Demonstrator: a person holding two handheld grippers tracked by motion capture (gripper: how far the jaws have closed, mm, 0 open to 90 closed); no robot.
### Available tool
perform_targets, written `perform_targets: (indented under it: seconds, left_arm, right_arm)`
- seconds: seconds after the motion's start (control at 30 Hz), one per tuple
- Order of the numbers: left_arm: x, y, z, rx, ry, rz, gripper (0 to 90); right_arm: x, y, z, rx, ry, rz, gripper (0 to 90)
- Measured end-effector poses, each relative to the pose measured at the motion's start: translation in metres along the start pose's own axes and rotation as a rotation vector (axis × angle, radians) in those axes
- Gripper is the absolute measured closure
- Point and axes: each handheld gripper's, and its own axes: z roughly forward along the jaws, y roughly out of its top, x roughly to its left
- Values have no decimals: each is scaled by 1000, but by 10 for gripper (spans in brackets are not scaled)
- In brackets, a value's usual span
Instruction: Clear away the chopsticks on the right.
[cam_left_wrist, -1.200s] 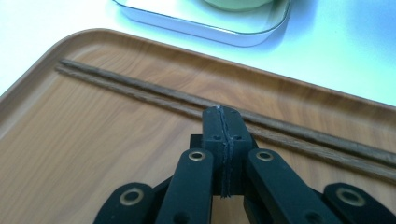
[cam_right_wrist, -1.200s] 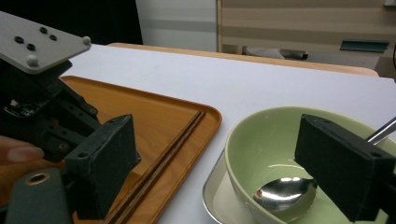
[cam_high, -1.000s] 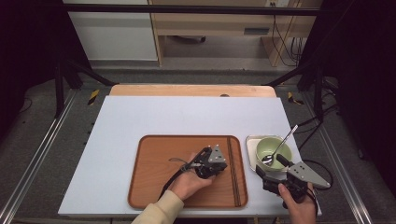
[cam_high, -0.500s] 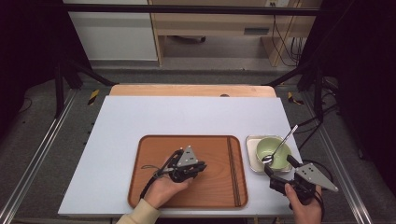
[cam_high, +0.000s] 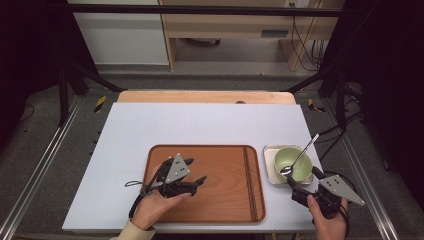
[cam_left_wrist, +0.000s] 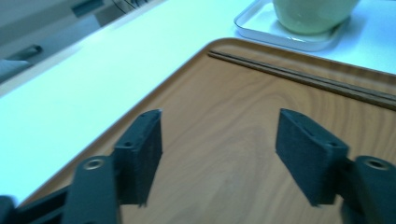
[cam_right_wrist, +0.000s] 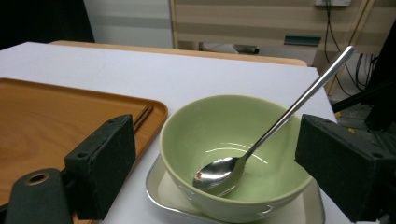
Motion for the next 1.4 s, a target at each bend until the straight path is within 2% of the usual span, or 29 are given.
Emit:
perform_targets:
  seconds: [0.13, 0.27, 0.33, 0.47, 0.63, 0.73, 0.93, 1.03, 1.2, 1.4]
  left_arm:
    - [9, -4, -10, -31, 22, -27, 222]
    - [22, -10, -20, -62, 39, -54, 164]
    - [29, -13, -27, -75, 63, -61, 139]
    - [46, -22, -43, -116, 104, -112, 110]
    - [64, -42, -64, -152, 191, -140, 95]
    - [71, -58, -76, -181, 233, -181, 84]
    - [82, -87, -89, -214, 305, -193, 70]
    - [87, -94, -92, -229, 323, -209, 57]
    - [91, -100, -95, -235, 343, -215, 56]
    - [91, -106, -92, -232, 339, -213, 50]
  right_arm:
    - [-5, 0, -3, -11, -27, 15, 117]
    - [-8, -1, -3, -8, -26, 21, 101]
    - [-10, -1, -3, -6, -31, 23, 95]
    - [-14, -2, -3, -4, -27, 39, 80]
    - [-19, -3, -4, 3, -34, 66, 70]
    - [-21, -4, -3, 6, -40, 71, 69]
    - [-21, -4, 0, 24, -32, 95, 76]
    - [-22, -4, 0, 20, -39, 101, 84]
    - [-29, -6, 1, 23, -44, 117, 101]
    - [-41, -7, 2, 22, -35, 151, 109]
